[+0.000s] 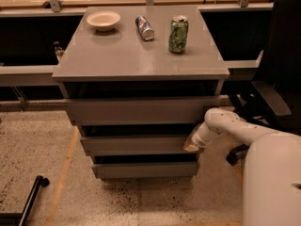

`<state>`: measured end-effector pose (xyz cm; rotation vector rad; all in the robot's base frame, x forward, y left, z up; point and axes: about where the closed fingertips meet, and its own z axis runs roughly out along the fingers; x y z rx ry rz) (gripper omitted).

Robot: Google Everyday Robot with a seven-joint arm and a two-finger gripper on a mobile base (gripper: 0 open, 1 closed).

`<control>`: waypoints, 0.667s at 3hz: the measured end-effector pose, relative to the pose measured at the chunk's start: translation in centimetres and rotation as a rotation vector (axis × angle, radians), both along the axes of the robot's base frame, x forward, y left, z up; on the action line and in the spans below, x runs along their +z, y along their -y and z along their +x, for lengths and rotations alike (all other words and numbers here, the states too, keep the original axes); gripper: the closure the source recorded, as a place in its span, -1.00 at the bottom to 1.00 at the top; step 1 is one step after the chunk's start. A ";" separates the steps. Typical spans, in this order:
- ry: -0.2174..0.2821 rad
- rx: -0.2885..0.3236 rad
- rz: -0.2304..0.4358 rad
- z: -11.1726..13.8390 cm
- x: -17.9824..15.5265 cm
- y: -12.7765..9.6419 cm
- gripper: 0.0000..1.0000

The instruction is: Close middle drawer

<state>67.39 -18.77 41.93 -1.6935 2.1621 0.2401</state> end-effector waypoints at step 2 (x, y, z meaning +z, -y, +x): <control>-0.008 0.004 0.002 -0.2 -0.5 -0.3 -0.27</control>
Offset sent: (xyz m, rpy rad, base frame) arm -0.0010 0.0016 -0.0022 0.0009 0.0036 0.0022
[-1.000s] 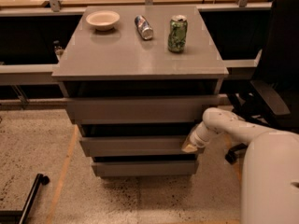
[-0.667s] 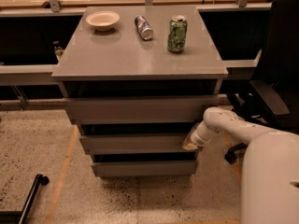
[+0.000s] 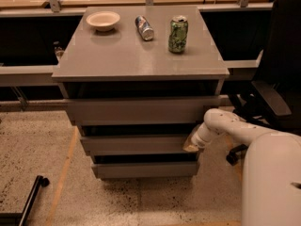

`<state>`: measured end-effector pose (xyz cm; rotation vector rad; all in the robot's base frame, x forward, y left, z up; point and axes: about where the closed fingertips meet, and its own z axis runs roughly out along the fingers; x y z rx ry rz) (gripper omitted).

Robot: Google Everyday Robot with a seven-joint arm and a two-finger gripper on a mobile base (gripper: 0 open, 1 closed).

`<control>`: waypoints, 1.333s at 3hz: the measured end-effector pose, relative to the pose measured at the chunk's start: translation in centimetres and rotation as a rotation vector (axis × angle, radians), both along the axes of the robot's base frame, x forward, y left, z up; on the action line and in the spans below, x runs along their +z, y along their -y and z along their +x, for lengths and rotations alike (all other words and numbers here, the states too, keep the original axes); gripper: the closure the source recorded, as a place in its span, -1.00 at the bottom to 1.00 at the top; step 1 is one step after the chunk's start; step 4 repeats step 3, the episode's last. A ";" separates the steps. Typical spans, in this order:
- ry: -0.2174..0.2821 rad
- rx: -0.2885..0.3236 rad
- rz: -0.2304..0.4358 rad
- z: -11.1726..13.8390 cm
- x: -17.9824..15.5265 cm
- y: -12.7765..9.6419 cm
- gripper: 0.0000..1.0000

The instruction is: Close middle drawer

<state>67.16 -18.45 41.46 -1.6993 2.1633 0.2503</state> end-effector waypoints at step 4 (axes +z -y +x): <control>-0.007 0.004 0.002 -1.0 -0.4 -0.4 -1.00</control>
Offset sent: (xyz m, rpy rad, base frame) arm -0.0010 0.0014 -0.0021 0.0008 0.0034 0.0019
